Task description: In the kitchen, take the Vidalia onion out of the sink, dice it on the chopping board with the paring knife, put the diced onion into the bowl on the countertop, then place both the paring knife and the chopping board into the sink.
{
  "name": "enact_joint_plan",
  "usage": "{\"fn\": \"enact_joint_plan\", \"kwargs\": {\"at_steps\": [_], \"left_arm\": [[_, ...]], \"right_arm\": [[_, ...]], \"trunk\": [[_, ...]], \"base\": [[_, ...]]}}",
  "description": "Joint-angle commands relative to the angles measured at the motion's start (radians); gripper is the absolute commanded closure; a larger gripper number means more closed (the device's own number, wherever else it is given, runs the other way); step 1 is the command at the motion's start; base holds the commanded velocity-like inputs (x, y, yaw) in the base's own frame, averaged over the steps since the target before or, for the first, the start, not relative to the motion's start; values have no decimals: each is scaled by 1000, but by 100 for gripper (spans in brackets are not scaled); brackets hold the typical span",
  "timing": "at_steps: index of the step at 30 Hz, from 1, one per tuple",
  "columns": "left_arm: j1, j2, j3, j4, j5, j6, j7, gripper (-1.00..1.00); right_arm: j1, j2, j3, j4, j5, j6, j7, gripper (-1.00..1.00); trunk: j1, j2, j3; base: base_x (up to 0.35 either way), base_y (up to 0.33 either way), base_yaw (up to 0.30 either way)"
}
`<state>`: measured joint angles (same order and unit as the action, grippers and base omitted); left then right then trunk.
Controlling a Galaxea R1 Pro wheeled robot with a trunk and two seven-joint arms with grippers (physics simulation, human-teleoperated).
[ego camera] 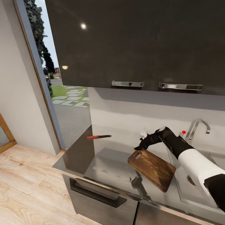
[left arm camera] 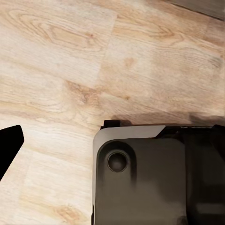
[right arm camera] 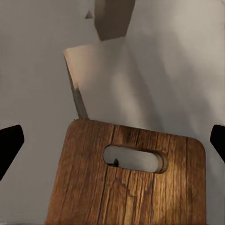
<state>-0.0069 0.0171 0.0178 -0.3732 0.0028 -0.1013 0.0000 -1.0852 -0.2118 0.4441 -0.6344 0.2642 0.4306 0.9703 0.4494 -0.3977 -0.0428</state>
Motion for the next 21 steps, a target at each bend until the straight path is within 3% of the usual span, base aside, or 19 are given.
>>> {"fn": "enact_joint_plan", "kwargs": {"at_steps": [1, 4, 10, 15, 21], "left_arm": [[-1, 0, 1, 0, 0, -3, 0, -100], [-1, 0, 1, 1, 0, -3, 0, -100], [-1, 1, 1, 3, -1, -4, 0, -100], [-1, 2, 2, 5, -3, -6, 0, -100], [-1, 2, 1, 3, -4, -6, 0, -100]], "right_arm": [[-1, -3, 2, -2, 5, -3, 9, -100], [-1, -20, 2, -2, 9, -27, 38, -100], [-2, -30, 4, -2, 19, -63, 61, -100], [-1, -30, 4, -1, 123, -149, 136, -100], [-2, -31, 4, -1, 159, -194, 180, -100]], "trunk": [[1, -2, -2], [1, -2, -2], [1, -2, -2], [1, -2, -2], [1, -2, -2]], "base": [[0, 0, 0], [0, 0, 0], [0, 0, 0], [0, 0, 0], [0, 0, 0]]}}
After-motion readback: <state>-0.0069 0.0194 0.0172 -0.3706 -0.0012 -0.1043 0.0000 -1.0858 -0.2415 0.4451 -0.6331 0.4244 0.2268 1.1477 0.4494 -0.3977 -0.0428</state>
